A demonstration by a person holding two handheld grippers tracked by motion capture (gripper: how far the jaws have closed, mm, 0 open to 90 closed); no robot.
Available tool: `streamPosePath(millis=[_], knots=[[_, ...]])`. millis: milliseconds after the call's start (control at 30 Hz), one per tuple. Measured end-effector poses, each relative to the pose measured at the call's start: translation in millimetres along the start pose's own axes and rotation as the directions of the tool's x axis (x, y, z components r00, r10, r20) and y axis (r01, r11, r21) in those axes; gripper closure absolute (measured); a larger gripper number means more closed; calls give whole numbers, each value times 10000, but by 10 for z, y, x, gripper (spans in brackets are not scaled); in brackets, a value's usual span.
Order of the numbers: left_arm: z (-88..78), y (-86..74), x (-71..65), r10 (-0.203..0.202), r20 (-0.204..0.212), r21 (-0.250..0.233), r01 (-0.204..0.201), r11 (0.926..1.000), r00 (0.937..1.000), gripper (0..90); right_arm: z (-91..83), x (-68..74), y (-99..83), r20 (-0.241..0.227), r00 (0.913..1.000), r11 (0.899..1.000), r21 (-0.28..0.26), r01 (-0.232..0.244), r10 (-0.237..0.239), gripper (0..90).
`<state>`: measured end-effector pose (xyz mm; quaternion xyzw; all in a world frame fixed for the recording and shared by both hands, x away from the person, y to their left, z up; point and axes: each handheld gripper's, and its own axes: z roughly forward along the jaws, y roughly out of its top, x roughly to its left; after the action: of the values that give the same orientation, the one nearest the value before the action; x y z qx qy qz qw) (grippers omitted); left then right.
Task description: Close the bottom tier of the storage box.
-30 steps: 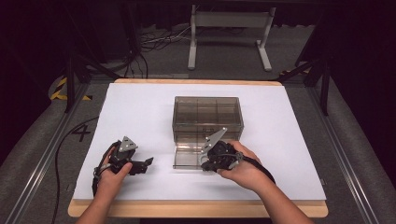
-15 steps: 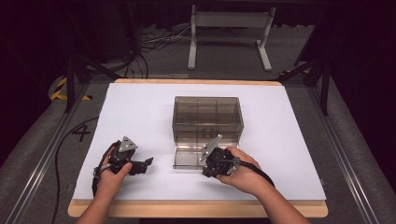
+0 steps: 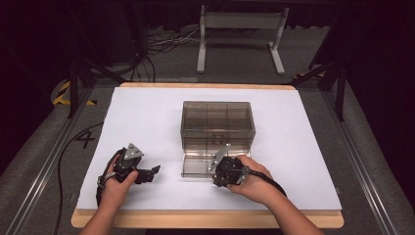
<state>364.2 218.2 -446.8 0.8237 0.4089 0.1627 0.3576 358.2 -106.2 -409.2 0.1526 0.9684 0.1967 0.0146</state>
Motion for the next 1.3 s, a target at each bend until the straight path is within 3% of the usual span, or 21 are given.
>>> streamPosePath(millis=[400, 1300], knots=[[-4, -7, 2, -4, -3, 9, 4, 10000, 10000, 161, 58, -10, 11, 216, 9997, 9994, 336, 55, -62, 900], [-8, -13, 11, -91, 11, -20, 91, 10000, 10000, 161, 77, -126, 56, 476, 9985, 9994, 205, -268, 258, 900]])
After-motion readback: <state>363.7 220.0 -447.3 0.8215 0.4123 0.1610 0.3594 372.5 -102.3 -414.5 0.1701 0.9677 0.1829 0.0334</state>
